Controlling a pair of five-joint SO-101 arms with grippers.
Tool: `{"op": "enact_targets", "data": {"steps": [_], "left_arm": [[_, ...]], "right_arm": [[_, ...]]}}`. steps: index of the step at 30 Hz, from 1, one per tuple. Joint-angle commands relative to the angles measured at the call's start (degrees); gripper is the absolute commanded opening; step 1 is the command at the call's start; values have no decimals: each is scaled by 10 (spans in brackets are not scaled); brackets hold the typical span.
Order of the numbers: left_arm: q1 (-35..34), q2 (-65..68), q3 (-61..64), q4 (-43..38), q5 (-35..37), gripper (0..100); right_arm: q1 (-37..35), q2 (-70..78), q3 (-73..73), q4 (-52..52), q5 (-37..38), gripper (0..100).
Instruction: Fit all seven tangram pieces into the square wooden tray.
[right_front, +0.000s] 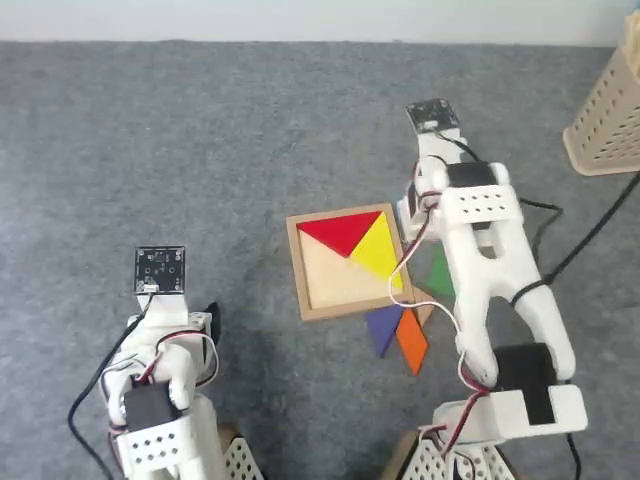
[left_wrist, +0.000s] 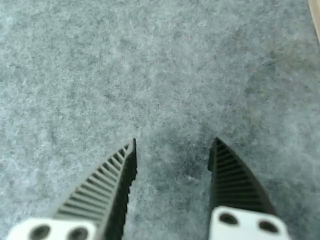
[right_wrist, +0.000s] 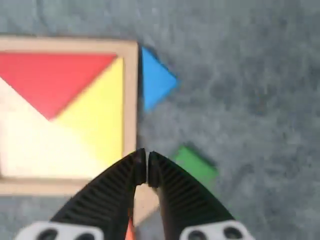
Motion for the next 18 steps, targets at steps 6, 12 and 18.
{"op": "enact_targets", "data": {"steps": [6,12,18], "left_arm": [[-3,-9,-2,2,5,225],[-3,-9,-2,2,5,225],[-3,-9,-2,2,5,225]], "right_arm": [[-7,-74,131,10,113,10],[-62,-184,229,42,121,11],[-129,-227,291,49,145,180]]}}
